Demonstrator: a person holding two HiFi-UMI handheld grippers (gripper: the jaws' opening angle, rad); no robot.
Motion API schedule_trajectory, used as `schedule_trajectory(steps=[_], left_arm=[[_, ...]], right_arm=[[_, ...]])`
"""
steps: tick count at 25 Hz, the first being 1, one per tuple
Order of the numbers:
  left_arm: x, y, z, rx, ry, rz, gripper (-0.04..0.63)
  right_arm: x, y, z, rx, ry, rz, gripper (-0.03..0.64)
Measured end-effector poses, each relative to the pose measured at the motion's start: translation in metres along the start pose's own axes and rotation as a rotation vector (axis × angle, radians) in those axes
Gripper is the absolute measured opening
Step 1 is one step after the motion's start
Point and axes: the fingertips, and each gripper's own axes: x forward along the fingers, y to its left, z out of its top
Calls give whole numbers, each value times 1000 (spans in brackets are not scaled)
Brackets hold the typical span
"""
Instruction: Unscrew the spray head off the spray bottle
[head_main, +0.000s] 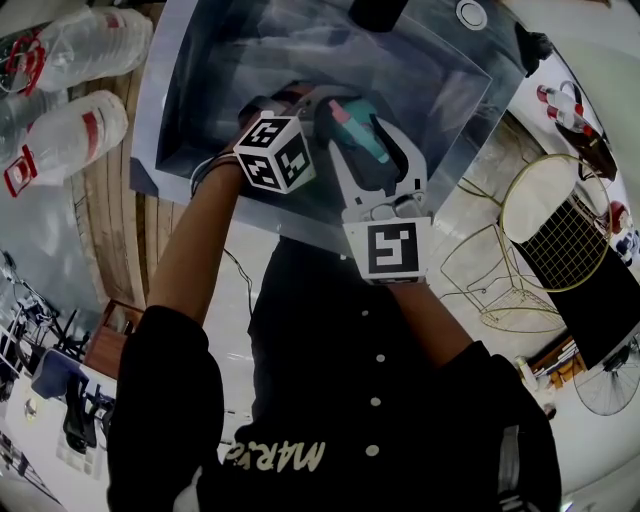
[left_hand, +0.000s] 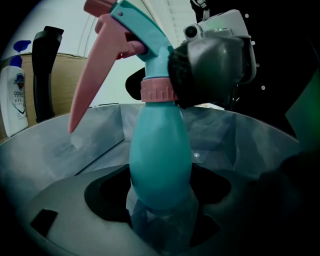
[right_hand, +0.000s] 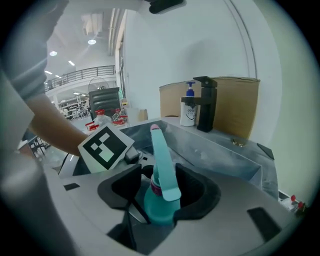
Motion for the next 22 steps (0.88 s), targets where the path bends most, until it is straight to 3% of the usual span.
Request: schedule_trajectory(steps=[4,9,16,22], left_arm=[[0,0,-1,-1,0,-1,386],[0,0,0,-5,-5,-7,387],[1,-1,1,-10,-16,-24,385],[1,-3,0,-2,-23,-54,385]], right_arm=[[1,1,-1,-132,4,59,185],[-3,5,-5,-294,-1,259,164],[-8,11,-8,-386,11,646,160],[-11,13,-10,-410,17,785,158]])
